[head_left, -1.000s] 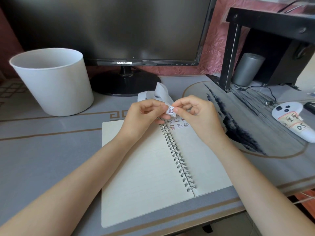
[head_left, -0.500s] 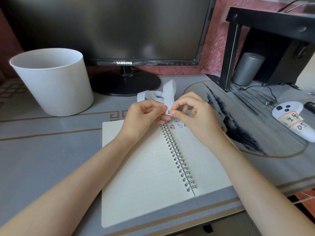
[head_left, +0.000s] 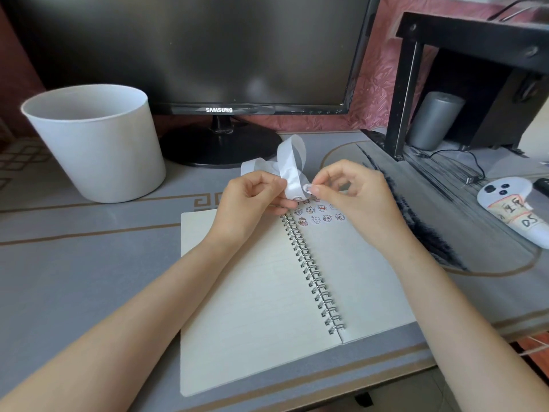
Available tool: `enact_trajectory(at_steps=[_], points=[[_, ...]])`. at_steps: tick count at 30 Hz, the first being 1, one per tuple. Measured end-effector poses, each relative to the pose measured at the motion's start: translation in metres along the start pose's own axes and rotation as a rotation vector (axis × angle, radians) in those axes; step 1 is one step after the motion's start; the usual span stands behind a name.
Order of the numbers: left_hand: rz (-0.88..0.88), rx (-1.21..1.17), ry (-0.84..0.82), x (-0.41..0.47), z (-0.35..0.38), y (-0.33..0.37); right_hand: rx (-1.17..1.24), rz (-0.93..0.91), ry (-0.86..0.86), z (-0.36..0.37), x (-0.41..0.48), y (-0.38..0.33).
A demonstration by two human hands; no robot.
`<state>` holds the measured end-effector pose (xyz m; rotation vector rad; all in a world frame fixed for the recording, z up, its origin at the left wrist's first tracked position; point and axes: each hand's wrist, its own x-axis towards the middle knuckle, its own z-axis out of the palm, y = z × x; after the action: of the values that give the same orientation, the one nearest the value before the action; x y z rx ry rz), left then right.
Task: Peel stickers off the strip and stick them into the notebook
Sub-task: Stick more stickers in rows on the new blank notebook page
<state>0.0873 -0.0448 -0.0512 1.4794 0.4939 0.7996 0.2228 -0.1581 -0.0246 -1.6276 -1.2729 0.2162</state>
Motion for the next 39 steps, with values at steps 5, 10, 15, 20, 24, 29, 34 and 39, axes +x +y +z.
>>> enact_trajectory(at_steps=[5, 10, 15, 20, 24, 29, 34, 39], points=[[-0.004, 0.007, 0.005, 0.001, 0.0, -0.001, 0.082, 0.3, -0.015, -0.021, 0.005, -0.001], [-0.01, 0.009, 0.005, 0.001, 0.001, -0.001, 0.02, 0.484, -0.102, -0.039, 0.002, 0.011], [-0.011, 0.016, -0.002, 0.001, 0.0, -0.001, 0.007, 0.597, -0.077, -0.043, -0.005, 0.025], [-0.018, 0.011, 0.002, 0.001, 0.0, -0.001, -0.017, 0.594, -0.023, -0.042, -0.005, 0.032], [-0.015, 0.035, 0.007, 0.001, 0.0, -0.002, -0.002, 0.583, -0.001, -0.041, -0.006, 0.035], [-0.014, 0.041, 0.009, 0.0, 0.0, -0.002, -0.014, 0.58, 0.011, -0.039, -0.005, 0.035], [-0.015, 0.036, 0.006, 0.0, 0.0, -0.002, -0.021, 0.568, 0.003, -0.038, -0.005, 0.035], [-0.015, 0.035, 0.006, 0.001, 0.0, -0.002, -0.028, 0.564, 0.015, -0.037, -0.005, 0.037]])
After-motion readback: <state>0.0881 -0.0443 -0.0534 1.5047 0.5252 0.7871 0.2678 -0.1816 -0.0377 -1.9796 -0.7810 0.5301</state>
